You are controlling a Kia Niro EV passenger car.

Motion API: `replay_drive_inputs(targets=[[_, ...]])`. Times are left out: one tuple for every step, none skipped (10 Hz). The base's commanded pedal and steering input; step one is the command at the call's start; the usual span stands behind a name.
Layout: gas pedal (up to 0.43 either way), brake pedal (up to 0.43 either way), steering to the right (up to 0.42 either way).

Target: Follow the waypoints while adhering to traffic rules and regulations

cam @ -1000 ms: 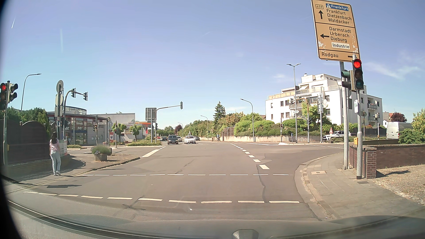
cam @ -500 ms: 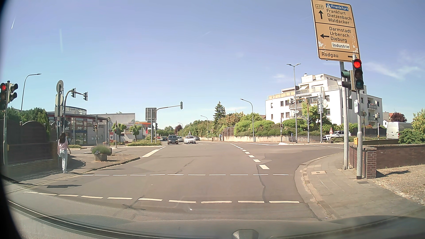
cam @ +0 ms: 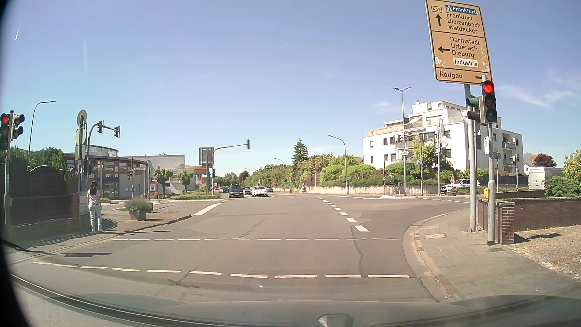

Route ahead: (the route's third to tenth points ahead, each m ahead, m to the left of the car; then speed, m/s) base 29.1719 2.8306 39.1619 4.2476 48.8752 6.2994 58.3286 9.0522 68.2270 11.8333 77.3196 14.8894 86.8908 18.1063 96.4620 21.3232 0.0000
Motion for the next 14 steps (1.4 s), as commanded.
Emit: replay_drive_inputs(targets=[[0.000, 0.366, -0.005], [0.000, 0.366, -0.005], [0.000, 0.366, -0.005], [0.000, 0.366, -0.005], [0.000, 0.366, -0.005], [0.000, 0.366, -0.005], [0.000, 0.366, -0.005], [0.000, 0.366, -0.005], [0.000, 0.366, -0.005], [0.000, 0.366, -0.005], [0.000, 0.366, -0.005], [0.000, 0.366, -0.005], [0.000, 0.366, -0.005], [0.000, 0.366, -0.005]])
